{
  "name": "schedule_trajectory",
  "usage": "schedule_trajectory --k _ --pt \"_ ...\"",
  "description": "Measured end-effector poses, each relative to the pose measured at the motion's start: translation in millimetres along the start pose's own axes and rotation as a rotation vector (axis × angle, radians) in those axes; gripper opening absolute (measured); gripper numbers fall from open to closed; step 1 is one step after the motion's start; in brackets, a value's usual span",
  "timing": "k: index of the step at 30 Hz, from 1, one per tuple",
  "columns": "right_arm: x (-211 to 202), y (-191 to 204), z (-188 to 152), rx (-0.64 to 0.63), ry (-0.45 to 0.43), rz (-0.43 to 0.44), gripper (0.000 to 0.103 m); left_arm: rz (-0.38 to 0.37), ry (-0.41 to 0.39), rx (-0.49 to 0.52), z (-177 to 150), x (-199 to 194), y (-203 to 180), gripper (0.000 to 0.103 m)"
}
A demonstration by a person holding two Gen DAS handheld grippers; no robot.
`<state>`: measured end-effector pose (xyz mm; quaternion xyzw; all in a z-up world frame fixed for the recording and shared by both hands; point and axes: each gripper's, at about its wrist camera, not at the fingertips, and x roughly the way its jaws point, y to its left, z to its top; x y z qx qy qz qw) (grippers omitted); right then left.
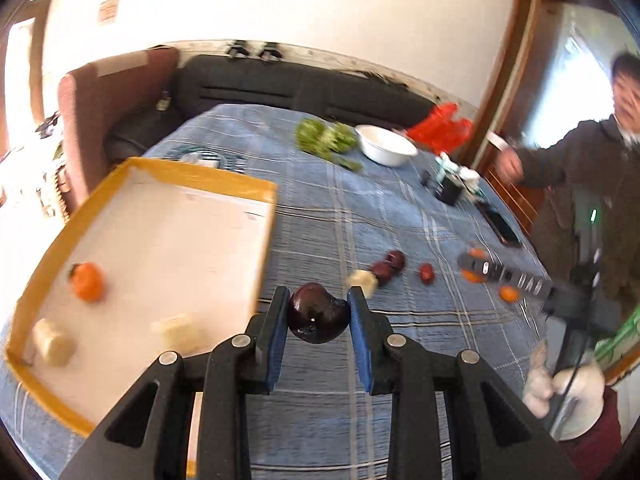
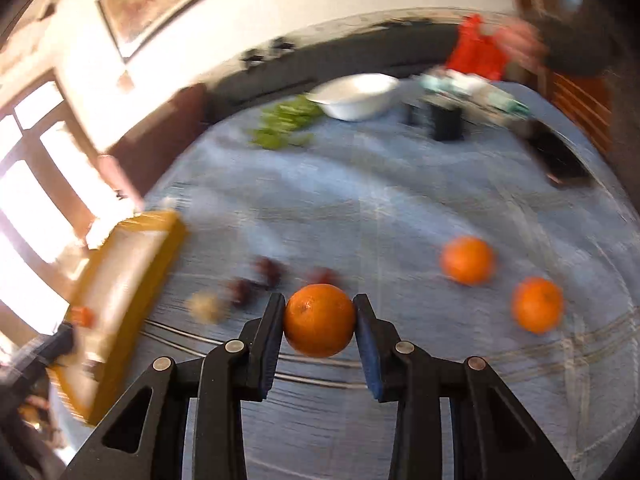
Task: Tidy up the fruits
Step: 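Carry plum and tangerine into the tray and open both tools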
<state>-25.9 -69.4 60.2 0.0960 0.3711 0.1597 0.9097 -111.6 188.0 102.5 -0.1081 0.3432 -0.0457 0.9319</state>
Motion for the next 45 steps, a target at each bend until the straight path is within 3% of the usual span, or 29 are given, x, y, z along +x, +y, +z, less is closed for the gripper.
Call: schedule_trajectory --k 4,8,10,18,21,29,36,45 --pt "0 42 51 -0.002 -0.027 0.088 0.038 0.028 -0.021 -0.049 1 -15 29 0.028" --pt "1 57 104 0.002 -0.085 0.022 0.038 0.069 -0.037 -0.096 0 -26 61 0.028" --pt "1 67 105 -0.013 -0.079 0.039 0.038 0.088 -0.034 -0.120 -1 -25 75 0.029" --pt "49 169 12 -0.243 0.156 0.258 0.039 0.148 0.033 -0.200 3 0 128 0.029" --pt "59 198 -9 -0.306 0.183 0.297 0.039 0.183 0.055 -0.200 9 7 142 0.029" --pt "77 235 -54 -0.455 0.225 0.271 0.039 0.228 0.131 -0.220 26 36 165 0.029" --pt "86 244 -84 -0.509 0.268 0.262 0.039 0.236 0.145 -0.213 34 46 163 0.029" --pt "78 269 -99 -0.564 0.248 0.284 0.040 0.269 0.127 -0.205 32 42 161 0.029"
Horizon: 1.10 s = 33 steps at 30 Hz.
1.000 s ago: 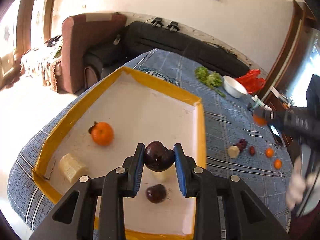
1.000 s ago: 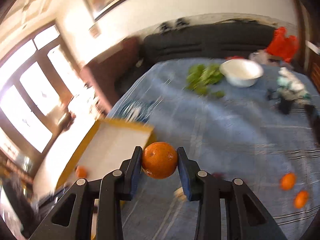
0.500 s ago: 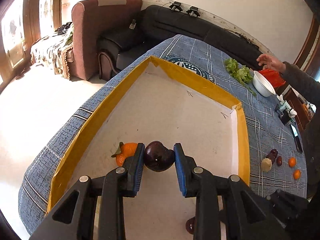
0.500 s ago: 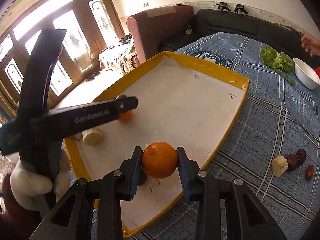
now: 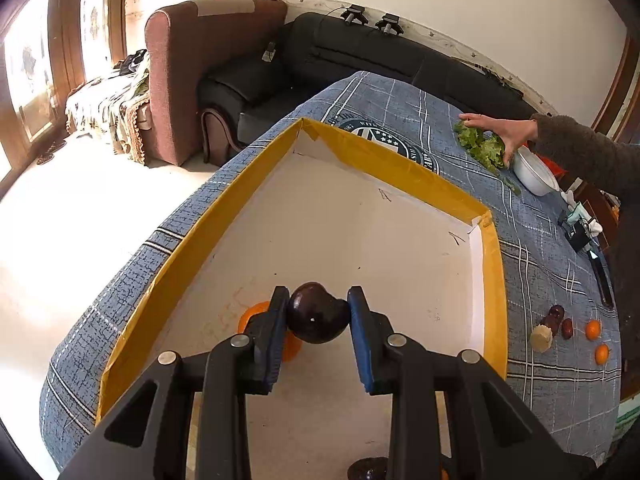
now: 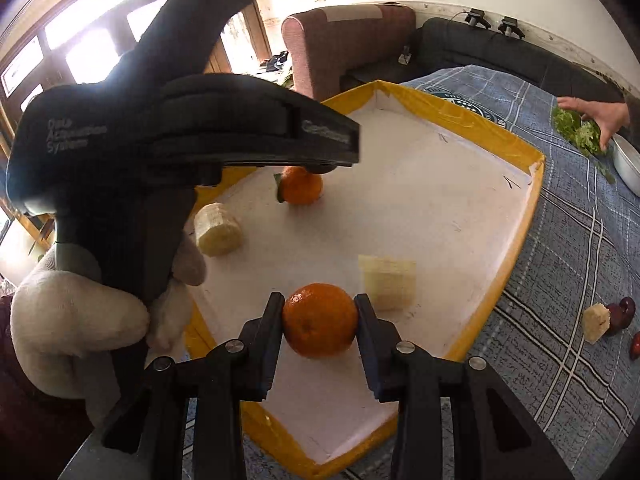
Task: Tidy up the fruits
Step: 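Carry plum and tangerine into the tray and open both tools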
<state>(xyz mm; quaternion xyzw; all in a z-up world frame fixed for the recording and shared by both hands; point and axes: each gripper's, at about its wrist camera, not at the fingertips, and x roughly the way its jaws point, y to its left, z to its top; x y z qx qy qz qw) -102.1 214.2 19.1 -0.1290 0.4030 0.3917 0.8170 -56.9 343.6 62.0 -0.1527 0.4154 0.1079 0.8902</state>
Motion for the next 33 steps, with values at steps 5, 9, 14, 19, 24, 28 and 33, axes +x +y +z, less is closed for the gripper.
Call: schedule_trajectory --k 5,9,14,19,24,28,33 --pt "2 12 1 -0.019 -0.008 -0.004 0.040 0.001 -0.011 -0.008 -3 -3 1 0.029" --pt "5 11 5 -0.016 -0.009 -0.005 0.040 0.003 -0.015 -0.015 -4 -4 3 0.029" --pt "5 12 4 -0.014 -0.013 -0.012 0.041 0.010 -0.022 -0.026 -5 -7 8 0.029" --pt "7 16 5 -0.013 -0.015 -0.011 0.041 0.021 -0.030 -0.064 -4 -9 18 0.043" --pt "7 18 4 -0.018 -0.015 -0.005 0.041 0.006 -0.020 -0.106 -5 -10 30 0.053" --pt "7 22 5 -0.022 -0.019 0.009 0.041 0.003 -0.025 -0.123 -6 -15 36 0.064" --pt "4 22 8 -0.019 -0.038 0.008 0.054 0.007 -0.042 -0.140 -5 -28 42 0.068"
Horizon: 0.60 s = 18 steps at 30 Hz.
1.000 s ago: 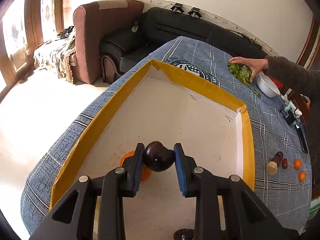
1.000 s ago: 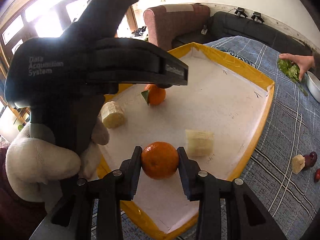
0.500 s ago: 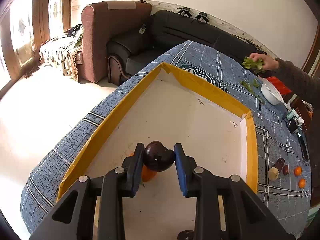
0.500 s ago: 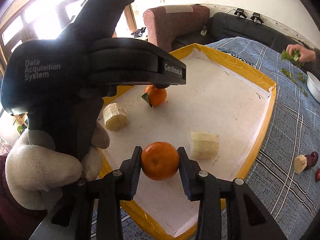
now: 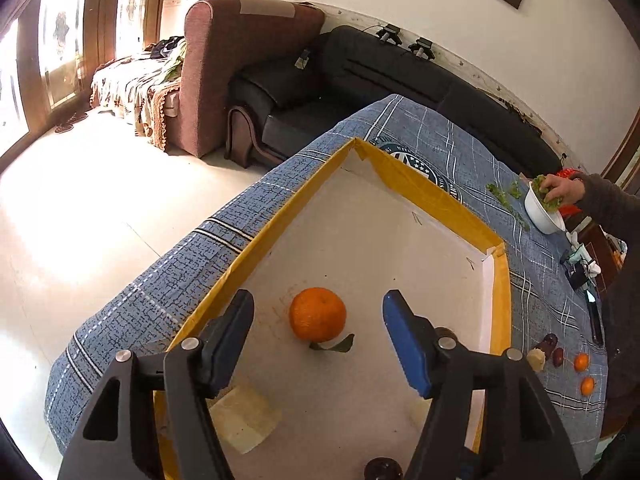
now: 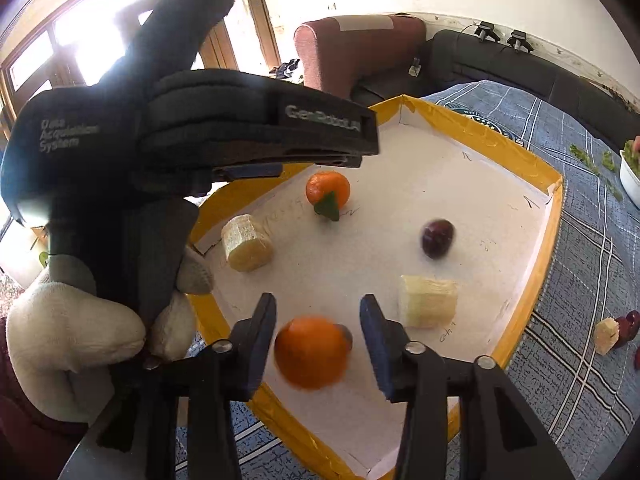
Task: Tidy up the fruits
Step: 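Carry plum and tangerine into the tray and open both tools, then lift both open tools out of the tray and back away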
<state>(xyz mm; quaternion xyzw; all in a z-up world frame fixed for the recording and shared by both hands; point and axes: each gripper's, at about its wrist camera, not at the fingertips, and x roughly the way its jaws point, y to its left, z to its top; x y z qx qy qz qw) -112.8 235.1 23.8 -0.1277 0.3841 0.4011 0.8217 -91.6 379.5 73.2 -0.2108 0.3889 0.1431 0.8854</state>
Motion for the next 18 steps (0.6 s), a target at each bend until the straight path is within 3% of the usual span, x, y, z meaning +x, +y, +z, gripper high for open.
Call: schedule_trajectory --k 2,4,11,18 --pt "-2 -1 0 0.006 -0.012 0.002 0.068 -0.006 -0.016 -0.009 1 -8 3 0.069" --pt "-6 0 0 0.008 -0.030 0.010 0.073 -0.010 -0.031 -0.018 1 -16 4 0.069" --pt "-26 11 -4 -0.034 -0.108 -0.028 0.087 -0.020 -0.087 -0.017 1 -42 5 0.071" --pt "-39 13 -5 -0.048 -0.145 -0.051 0.089 -0.016 -0.121 -0.015 -1 -58 4 0.074"
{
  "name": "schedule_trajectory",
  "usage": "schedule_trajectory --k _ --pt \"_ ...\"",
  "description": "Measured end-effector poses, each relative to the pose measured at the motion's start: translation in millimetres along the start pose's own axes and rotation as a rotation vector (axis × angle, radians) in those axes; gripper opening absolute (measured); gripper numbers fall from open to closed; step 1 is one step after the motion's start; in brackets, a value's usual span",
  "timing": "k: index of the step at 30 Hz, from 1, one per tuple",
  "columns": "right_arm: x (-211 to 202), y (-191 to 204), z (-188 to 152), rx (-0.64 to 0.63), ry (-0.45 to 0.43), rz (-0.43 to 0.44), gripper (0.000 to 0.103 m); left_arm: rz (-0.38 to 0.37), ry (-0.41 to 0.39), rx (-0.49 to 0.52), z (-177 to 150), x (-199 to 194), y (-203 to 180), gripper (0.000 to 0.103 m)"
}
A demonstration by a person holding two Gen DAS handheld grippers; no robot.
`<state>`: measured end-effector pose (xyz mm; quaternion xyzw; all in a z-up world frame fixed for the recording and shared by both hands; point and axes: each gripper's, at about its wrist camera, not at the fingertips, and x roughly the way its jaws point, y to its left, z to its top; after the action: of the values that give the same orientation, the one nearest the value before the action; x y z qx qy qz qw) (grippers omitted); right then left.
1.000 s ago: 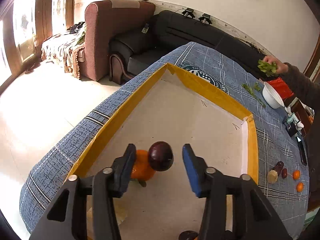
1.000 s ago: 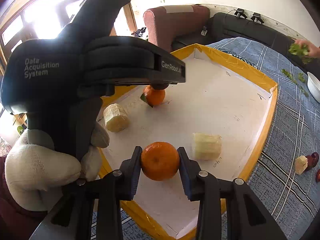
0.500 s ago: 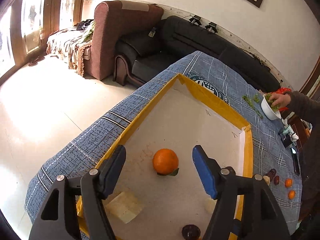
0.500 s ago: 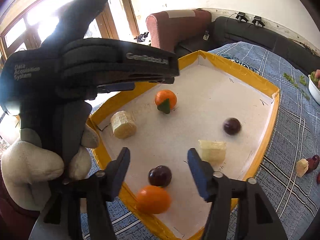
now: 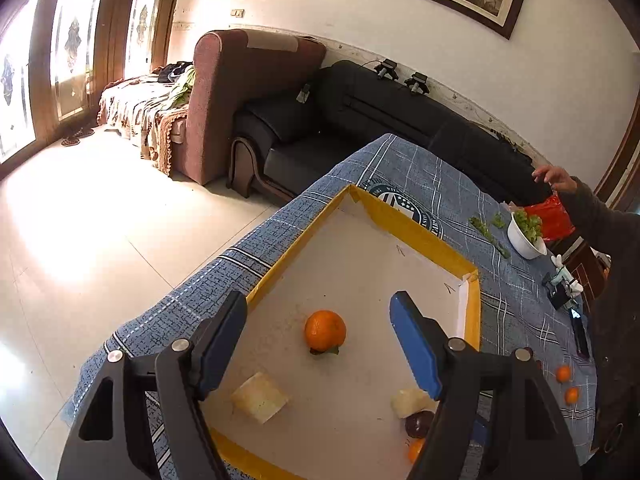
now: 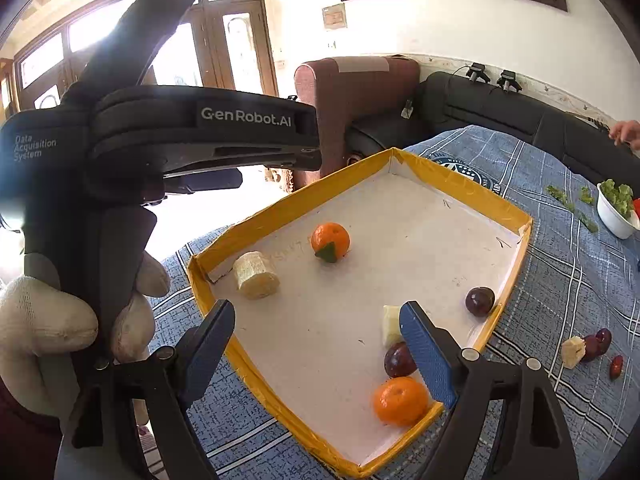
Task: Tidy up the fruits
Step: 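Lift both open tools out of the tray and back away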
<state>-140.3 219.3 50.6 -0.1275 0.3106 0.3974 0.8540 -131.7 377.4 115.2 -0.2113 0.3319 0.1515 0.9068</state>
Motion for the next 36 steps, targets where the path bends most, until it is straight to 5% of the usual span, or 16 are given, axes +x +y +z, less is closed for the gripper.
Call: schedule_trajectory --k 24,36 --pt "-24 -13 -15 0.041 -0.017 -0.080 0.089 0.205 -0.139 0.167 -37 -29 -35 0.075" --pt "-22 -1 -18 0.020 -0.010 -0.072 0.089 0.224 -0.101 0.115 -44 -21 -17 0.078"
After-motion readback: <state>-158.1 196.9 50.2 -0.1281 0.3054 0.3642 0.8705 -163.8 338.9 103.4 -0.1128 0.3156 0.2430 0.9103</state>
